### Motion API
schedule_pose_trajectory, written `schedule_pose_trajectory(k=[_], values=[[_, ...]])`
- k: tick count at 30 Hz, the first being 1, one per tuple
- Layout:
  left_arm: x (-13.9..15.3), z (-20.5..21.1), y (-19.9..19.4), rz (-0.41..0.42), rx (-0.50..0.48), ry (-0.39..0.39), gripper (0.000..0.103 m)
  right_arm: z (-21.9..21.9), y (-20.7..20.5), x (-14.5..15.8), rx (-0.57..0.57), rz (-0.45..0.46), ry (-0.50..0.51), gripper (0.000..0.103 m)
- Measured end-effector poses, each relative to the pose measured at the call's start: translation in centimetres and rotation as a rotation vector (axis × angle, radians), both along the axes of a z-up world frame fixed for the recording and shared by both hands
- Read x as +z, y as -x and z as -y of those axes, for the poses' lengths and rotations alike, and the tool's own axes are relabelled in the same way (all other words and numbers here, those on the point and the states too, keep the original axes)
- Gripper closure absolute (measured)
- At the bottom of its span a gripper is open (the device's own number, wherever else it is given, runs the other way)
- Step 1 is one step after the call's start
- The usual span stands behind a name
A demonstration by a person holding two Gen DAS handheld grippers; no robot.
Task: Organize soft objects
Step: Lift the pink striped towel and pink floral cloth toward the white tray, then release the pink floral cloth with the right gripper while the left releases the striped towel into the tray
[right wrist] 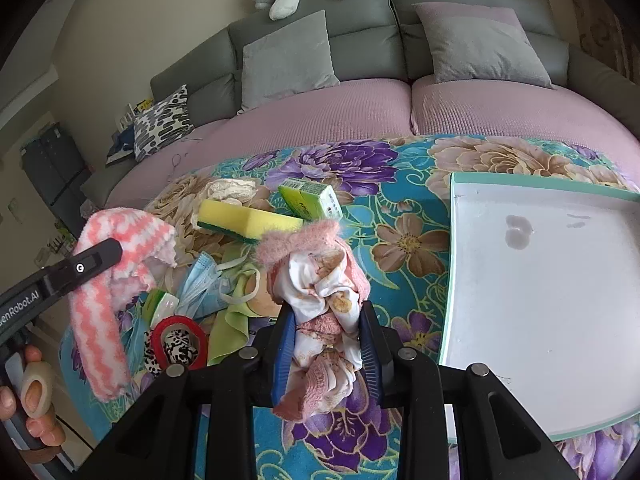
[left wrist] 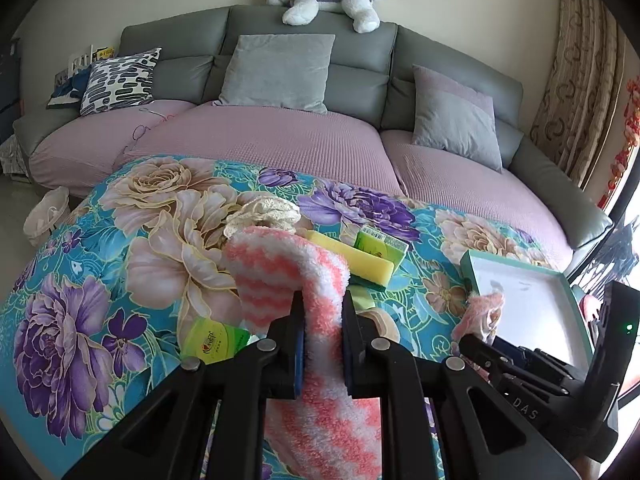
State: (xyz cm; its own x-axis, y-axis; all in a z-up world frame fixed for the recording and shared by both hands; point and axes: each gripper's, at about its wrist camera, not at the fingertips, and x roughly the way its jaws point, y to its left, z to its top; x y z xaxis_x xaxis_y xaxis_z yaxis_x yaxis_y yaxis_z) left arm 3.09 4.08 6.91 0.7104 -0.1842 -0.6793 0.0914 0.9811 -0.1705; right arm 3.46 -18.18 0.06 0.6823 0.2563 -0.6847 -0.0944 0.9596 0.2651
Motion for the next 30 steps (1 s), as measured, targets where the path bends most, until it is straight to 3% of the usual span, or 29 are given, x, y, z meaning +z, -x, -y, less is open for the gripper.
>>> schedule_pose_trajectory(k=[5, 16, 30], values=[[0.7, 3.1, -0.5, 0.006, -0.081, -0.018, 0.088, 4.1, 0.6, 0.9, -0.121, 0.021, 0.033, 0.07], [2.1, 13.7, -2.6, 0.002, -0.321, -0.074, 0.088, 16.5, 1.6, -0.1, -0.456, -0.033, 0.076, 0.071], [-1.5, 26.4, -7.0, -0.073, -0.518, -0.111, 0.088, 20.7, 0.9, -1.3, -0.575, -0.079, 0.124, 0.07]])
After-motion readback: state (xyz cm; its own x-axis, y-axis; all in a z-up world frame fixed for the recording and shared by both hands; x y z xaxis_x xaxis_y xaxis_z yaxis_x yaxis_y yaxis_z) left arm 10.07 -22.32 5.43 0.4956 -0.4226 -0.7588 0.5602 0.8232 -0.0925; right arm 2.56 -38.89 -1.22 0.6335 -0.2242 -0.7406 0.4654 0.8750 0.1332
